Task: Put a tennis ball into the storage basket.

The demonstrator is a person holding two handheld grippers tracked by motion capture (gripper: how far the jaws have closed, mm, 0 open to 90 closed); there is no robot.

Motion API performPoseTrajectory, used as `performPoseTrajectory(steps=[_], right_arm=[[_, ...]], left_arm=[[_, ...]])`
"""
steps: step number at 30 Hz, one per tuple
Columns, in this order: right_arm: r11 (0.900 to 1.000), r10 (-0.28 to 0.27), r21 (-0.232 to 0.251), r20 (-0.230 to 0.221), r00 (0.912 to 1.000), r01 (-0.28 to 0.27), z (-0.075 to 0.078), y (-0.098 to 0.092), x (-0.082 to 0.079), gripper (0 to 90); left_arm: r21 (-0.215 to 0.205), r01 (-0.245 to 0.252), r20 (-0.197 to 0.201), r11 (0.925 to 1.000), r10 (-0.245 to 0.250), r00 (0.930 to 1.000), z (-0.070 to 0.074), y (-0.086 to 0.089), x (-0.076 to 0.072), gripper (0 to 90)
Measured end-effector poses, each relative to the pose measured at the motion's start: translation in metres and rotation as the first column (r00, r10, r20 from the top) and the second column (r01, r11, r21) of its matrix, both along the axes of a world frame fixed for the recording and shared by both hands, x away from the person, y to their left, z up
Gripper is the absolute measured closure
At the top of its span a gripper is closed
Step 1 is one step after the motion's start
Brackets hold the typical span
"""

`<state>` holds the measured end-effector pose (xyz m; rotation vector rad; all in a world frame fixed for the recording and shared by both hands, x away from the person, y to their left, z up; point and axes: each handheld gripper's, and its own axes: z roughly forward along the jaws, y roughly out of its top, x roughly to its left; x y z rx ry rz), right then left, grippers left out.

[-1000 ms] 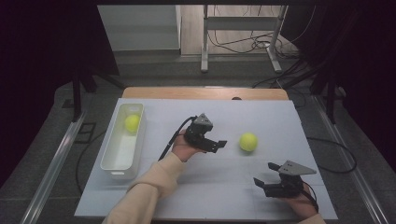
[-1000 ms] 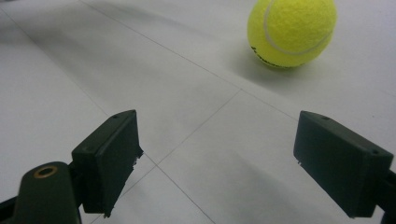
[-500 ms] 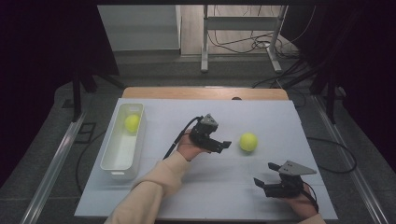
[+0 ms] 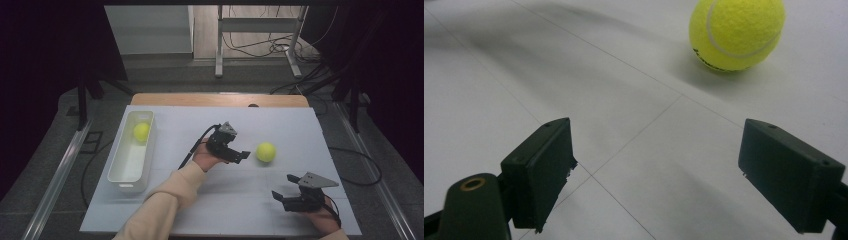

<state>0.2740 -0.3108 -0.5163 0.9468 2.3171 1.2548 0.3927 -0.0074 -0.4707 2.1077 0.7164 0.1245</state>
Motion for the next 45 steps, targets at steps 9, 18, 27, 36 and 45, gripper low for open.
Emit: performPoseTrajectory(steps=[9, 18, 27, 36, 45], right_arm=[[1.0, 0.0, 0.003, 0.002, 1.0, 0.0, 0.0, 0.0, 0.0, 15.0], [1.0, 0.0, 0.001, 0.001, 1.0, 0.0, 0.0, 0.0, 0.0, 14.9], [1.0, 0.001, -0.001, 0.0, 1.0, -0.001, 0.0, 0.0, 0.0, 15.0], [1.0, 0.001, -0.001, 0.0, 1.0, -0.001, 0.0, 0.0, 0.0, 15.0], [1.0, 0.002, 0.0, 0.0, 1.0, -0.002, 0.0, 0.0, 0.0, 14.9]], left_arm=[[0.016, 0.009, -0.001, 0.9998, -0.009, 1.0, -0.002, -0.008, 0.005, 13.3], [0.03, 0.023, -0.003, 0.9993, -0.022, 0.9997, -0.005, -0.017, 0.008, 13.3], [0.043, 0.031, -0.015, 0.9986, -0.03, 0.9994, -0.012, -0.022, 0.012, 13.3], [0.04, 0.039, -0.024, 0.9984, -0.038, 0.999, -0.017, -0.029, 0.013, 13.2], [0.046, 0.05, -0.028, 0.9977, -0.048, 0.9984, -0.019, -0.038, 0.015, 13.2]])
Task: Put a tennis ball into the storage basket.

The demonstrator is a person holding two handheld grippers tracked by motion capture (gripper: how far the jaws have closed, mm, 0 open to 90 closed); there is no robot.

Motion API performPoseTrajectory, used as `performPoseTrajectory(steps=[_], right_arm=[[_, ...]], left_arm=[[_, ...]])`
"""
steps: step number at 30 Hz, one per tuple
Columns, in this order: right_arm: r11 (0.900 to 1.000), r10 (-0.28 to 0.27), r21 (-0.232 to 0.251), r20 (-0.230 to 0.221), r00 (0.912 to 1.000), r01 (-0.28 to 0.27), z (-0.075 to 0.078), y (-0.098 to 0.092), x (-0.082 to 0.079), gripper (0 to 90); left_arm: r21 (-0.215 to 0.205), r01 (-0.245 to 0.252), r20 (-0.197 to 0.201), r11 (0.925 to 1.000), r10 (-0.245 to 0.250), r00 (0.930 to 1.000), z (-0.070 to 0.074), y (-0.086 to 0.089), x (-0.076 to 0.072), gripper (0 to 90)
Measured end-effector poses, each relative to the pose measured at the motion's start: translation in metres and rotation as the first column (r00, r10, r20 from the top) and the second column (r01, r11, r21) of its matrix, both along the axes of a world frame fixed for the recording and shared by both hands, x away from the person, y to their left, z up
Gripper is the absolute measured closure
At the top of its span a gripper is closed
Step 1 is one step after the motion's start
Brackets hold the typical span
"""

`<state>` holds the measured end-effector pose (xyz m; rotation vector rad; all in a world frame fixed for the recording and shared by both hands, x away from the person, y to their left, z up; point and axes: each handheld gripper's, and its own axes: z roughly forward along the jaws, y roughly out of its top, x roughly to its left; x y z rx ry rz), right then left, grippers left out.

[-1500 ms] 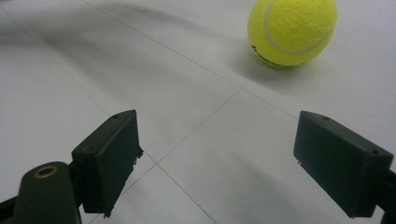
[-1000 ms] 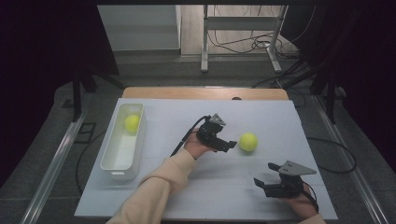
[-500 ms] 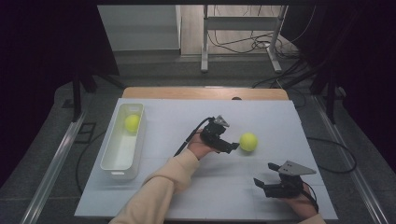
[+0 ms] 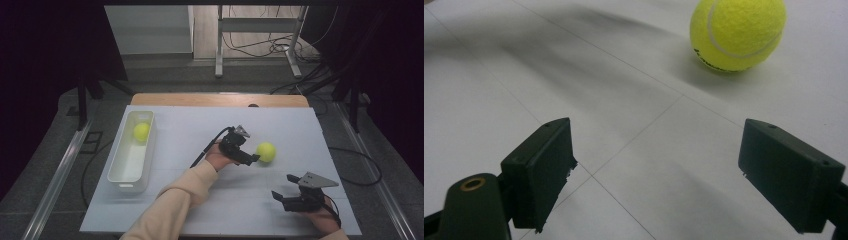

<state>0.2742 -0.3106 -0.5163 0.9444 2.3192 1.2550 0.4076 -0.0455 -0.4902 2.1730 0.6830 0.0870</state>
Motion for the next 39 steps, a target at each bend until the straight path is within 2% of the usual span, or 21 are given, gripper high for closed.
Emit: performPoseTrajectory(steps=[31, 39], right_arm=[[1.0, -0.001, 0.008, -0.001, 1.0, 0.001, 0.0, 0.0, 0.0, 14.9], [1.0, -0.002, 0.006, -0.001, 1.0, 0.002, 0.0, 0.0, 0.0, 14.9]], left_arm=[[0.032, 0.041, -0.017, 0.9986, -0.04, 0.999, -0.008, -0.031, 0.01, 12.6], [0.062, 0.06, -0.009, 0.9962, -0.06, 0.9982, -0.011, -0.037, 0.012, 11.1]])
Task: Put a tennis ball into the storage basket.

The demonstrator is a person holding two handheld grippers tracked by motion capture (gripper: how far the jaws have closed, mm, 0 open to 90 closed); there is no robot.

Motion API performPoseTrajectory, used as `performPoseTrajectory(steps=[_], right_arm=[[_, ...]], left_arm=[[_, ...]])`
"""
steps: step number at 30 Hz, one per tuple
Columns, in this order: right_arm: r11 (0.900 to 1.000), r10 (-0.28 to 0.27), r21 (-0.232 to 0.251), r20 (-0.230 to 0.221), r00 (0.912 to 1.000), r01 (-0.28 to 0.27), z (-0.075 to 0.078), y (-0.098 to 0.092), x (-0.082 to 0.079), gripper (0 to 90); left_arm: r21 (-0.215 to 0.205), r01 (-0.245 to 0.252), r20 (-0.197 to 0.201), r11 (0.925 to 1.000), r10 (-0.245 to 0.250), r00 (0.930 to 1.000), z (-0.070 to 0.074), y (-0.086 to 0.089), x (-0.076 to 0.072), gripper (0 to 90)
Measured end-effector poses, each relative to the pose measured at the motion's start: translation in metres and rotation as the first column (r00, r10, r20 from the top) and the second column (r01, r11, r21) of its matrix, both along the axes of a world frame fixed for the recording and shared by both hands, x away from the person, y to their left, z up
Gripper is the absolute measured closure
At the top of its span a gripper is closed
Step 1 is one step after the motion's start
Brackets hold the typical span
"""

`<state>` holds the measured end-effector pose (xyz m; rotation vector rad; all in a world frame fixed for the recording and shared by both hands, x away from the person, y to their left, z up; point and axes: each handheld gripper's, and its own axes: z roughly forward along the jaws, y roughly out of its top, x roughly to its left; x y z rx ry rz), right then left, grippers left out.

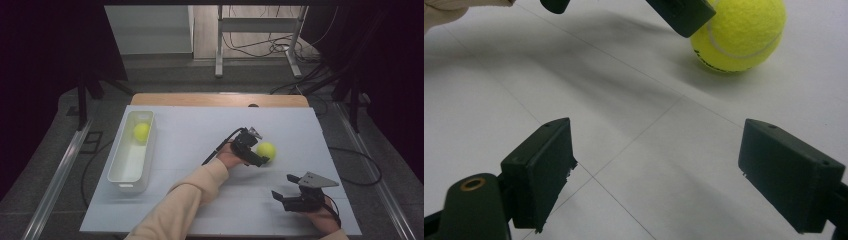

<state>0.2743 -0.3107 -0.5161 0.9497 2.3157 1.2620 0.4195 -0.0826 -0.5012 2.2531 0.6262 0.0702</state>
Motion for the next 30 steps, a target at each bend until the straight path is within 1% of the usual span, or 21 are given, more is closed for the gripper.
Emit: performPoseTrajectory(steps=[4, 5, 7, 11, 17, 24, 30], right_arm=[[1.0, 0.001, -0.002, -0.001, 1.0, -0.001, 0.0, 0.0, 0.0, 15.0], [1.0, 0.001, -0.001, -0.001, 1.0, -0.001, 0.0, 0.0, 0.0, 14.9], [1.0, 0.0, -0.004, -0.001, 1.0, 0.0, 0.0, 0.0, 0.0, 15.0], [1.0, 0.002, -0.002, -0.001, 1.0, -0.002, 0.0, 0.0, 0.0, 15.0], [1.0, 0.001, -0.001, -0.001, 1.0, -0.001, 0.0, 0.0, 0.0, 14.9], [1.0, 0.002, 0.003, -0.003, 1.0, -0.002, 0.0, 0.0, 0.0, 15.0], [1.0, 0.001, 0.001, -0.002, 1.0, -0.001, 0.0, 0.0, 0.0, 15.0]], left_arm=[[-0.006, -0.001, -0.001, 1.0, 0.001, 1.0, -0.001, -0.003, 0.0, 10.1], [0.001, 0.006, 0.002, 1.0, -0.006, 1.0, -0.001, -0.003, 0.002, 10.1], [-0.001, 0.0, -0.003, 1.0, 0.0, 1.0, -0.001, -0.005, 0.002, 9.7], [-0.005, 0.002, -0.009, 1.0, -0.002, 1.0, -0.001, -0.006, 0.005, 9.6], [0.002, 0.011, -0.012, 0.9999, -0.011, 0.9999, -0.003, -0.011, 0.009, 9.6], [0.008, 0.006, -0.019, 1.0, -0.006, 0.9998, -0.006, -0.016, 0.014, 9.7], [0.007, 0.006, -0.034, 1.0, -0.005, 0.9994, -0.01, -0.019, 0.018, 12.0]])
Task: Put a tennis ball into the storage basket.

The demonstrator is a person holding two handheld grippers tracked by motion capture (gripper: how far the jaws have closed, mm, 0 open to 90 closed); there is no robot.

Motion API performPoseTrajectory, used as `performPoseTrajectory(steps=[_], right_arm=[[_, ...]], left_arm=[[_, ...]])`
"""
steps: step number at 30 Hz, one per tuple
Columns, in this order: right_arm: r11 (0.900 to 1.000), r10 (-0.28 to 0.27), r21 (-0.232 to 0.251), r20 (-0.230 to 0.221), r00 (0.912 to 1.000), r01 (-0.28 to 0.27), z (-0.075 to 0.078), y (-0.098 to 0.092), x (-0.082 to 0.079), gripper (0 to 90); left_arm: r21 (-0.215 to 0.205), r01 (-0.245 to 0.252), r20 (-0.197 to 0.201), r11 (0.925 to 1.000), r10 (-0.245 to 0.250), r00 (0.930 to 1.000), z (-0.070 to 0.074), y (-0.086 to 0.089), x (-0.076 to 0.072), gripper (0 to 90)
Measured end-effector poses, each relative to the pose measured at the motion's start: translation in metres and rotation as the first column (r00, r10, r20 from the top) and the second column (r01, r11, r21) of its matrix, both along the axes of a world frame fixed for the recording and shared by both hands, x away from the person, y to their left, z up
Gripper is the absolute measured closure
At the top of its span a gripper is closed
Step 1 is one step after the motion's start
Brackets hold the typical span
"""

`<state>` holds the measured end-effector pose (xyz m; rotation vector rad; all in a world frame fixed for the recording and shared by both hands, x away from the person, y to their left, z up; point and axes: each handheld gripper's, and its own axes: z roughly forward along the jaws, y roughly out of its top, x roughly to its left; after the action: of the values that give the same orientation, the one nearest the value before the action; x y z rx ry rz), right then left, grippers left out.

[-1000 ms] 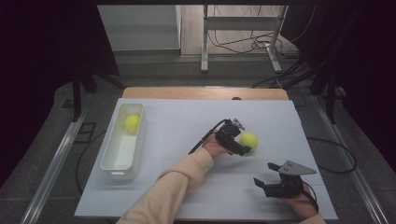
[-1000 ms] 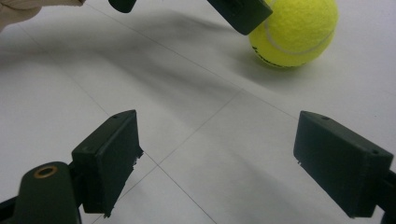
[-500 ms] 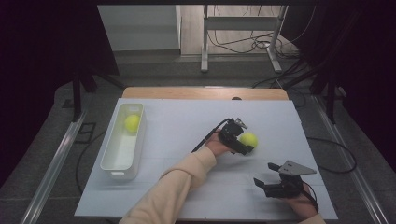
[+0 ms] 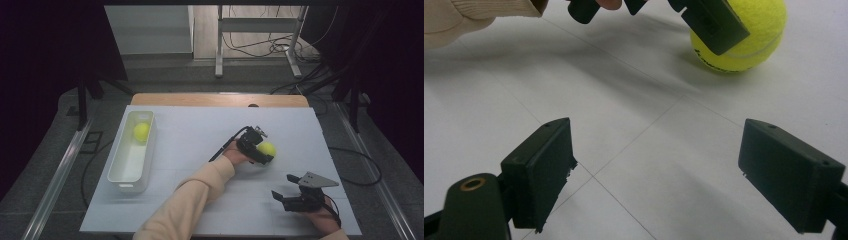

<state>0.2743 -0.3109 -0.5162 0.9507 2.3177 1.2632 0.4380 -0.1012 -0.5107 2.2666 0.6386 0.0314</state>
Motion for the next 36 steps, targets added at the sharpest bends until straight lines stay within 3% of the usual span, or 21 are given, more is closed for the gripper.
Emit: performPoseTrajectory(steps=[6, 13, 27, 36], right_arm=[[1.0, 0.001, 0.004, 0.001, 1.0, -0.001, 0.0, 0.0, 0.0, 15.0], [1.0, 0.001, 0.003, 0.001, 1.0, -0.001, 0.0, 0.0, 0.0, 14.9], [1.0, -0.002, 0.0, 0.004, 1.0, 0.002, 0.0, 0.0, 0.0, 15.0], [1.0, -0.002, 0.0, 0.006, 1.0, 0.002, 0.0, 0.0, 0.0, 15.0]], left_arm=[[-0.033, -0.006, 0.01, 0.9994, 0.006, 0.9999, 0.004, -0.001, -0.001, 25.8], [-0.001, -0.004, 0.025, 1.0, 0.004, 0.9997, 0.007, 0.0, -0.001, 26.8], [-0.05, -0.006, 0.03, 0.9987, 0.007, 0.9995, 0.023, 0.013, -0.008, 26.8], [-0.059, -0.009, 0.043, 0.9982, 0.011, 0.999, 0.029, 0.023, -0.013, 26.8]])
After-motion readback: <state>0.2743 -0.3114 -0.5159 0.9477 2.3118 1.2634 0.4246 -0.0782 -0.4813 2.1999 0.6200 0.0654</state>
